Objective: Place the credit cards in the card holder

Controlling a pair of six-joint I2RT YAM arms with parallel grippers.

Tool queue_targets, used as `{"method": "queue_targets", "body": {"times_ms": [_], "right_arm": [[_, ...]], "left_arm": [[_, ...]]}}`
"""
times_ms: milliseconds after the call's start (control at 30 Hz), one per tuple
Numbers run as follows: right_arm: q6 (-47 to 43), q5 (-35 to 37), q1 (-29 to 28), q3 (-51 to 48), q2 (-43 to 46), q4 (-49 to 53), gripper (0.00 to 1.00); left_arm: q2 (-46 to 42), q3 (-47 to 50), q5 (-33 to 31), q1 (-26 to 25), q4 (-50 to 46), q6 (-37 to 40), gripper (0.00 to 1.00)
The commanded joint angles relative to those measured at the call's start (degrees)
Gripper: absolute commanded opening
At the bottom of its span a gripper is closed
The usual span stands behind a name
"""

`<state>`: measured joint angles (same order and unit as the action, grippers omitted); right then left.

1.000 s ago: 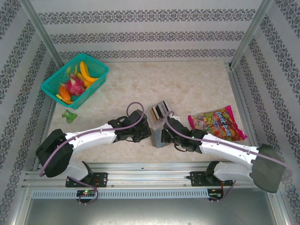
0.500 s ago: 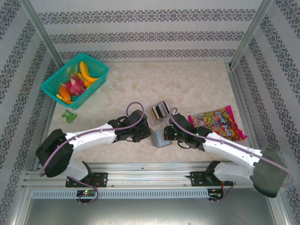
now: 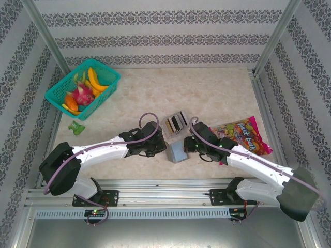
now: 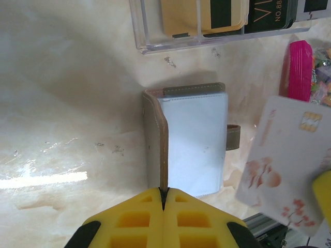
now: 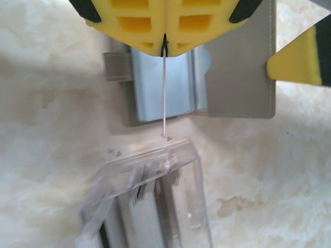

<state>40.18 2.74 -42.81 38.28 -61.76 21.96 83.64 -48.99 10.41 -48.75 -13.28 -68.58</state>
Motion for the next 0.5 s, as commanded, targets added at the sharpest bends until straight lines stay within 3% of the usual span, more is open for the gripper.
{"method": "queue_targets", "body": {"times_ms": [0,467], "right_arm": [[-2.3,1.1,1.0,-1.5,-0.4,2.4,0.00],[-2.5,-3.0,0.8,-4.4,-3.8,-4.7,0.00]], "left_arm": [[-0.2,0.9,-0.7,0.1,-1.2,1.2,0.00],[0.1,0.8,-0.5,0.3,-1.2,1.3,0.00]]}}
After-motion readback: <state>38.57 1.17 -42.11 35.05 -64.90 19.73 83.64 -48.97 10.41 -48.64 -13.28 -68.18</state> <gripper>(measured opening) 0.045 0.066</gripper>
